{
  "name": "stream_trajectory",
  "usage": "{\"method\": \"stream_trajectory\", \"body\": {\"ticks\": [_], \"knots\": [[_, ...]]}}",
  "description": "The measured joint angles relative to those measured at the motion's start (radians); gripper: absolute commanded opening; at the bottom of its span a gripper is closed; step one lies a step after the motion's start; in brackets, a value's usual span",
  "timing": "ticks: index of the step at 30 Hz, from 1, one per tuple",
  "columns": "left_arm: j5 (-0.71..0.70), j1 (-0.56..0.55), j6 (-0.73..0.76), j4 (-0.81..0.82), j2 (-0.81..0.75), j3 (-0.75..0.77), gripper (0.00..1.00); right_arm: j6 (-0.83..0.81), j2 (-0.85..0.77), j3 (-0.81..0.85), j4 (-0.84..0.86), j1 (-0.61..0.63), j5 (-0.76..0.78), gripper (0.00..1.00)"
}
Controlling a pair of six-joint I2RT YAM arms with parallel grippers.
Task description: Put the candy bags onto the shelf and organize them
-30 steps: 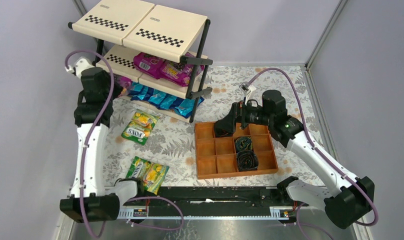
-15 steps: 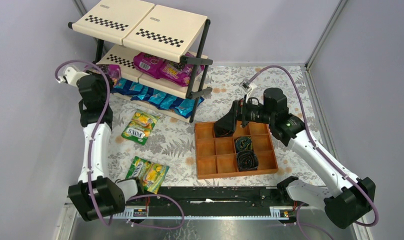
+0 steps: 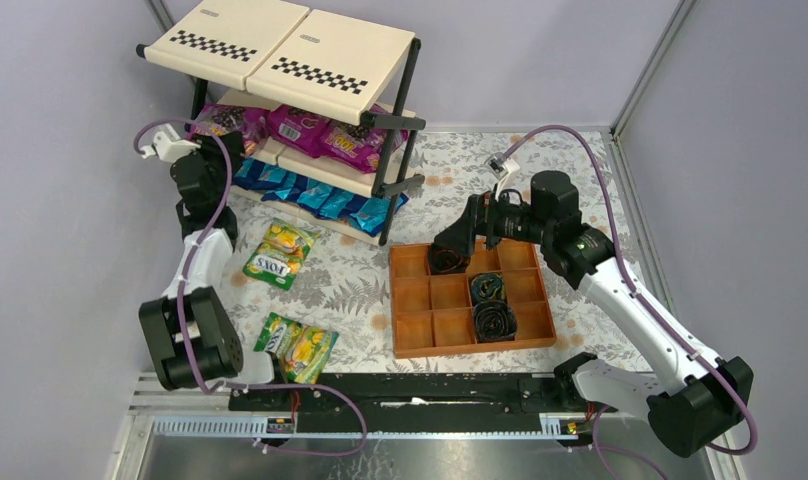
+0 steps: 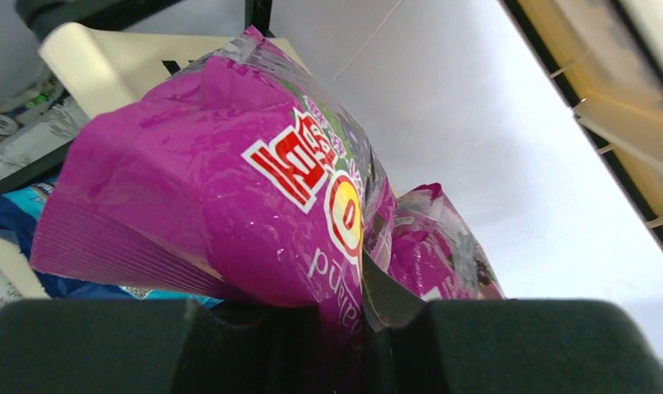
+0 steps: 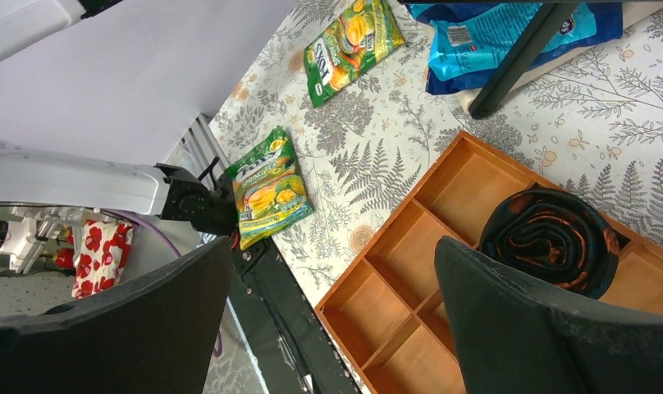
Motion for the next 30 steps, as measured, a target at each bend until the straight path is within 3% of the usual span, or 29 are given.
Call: {"method": "stream_trajectory", "body": {"ticks": [5,15,23,25,27,29,30], "knots": [[0.074,0.011,-0.016,0.101,0.125,0.034,0.22,0.003,0.004,0.003,0.0,-0.01,-0.003,1.0],[0.168,0.071,-0.082,0.225,0.226,0.058,0.28,0.019,0.004,0.003,0.011,-0.05,-0.055,1.0],[0.219,0.084,-0.198,0.432,0.375,0.08,0.3,0.037,0.004,0.003,0.025,-0.053,-0.066,1.0],[0.232,0.082,-0.208,0.457,0.387,0.084,0.38,0.05,0.005,0.003,0.034,-0.053,-0.077,1.0],[0.239,0.081,-0.211,0.467,0.387,0.083,0.53,0.06,0.005,0.003,0.044,-0.053,-0.084,1.0],[0.242,0.08,-0.217,0.488,0.387,0.076,0.82,0.067,0.005,0.003,0.045,-0.054,-0.09,1.0],[0.24,0.079,-0.219,0.505,0.385,0.064,0.9,0.069,0.005,0.003,0.045,-0.054,-0.093,1.0]]}}
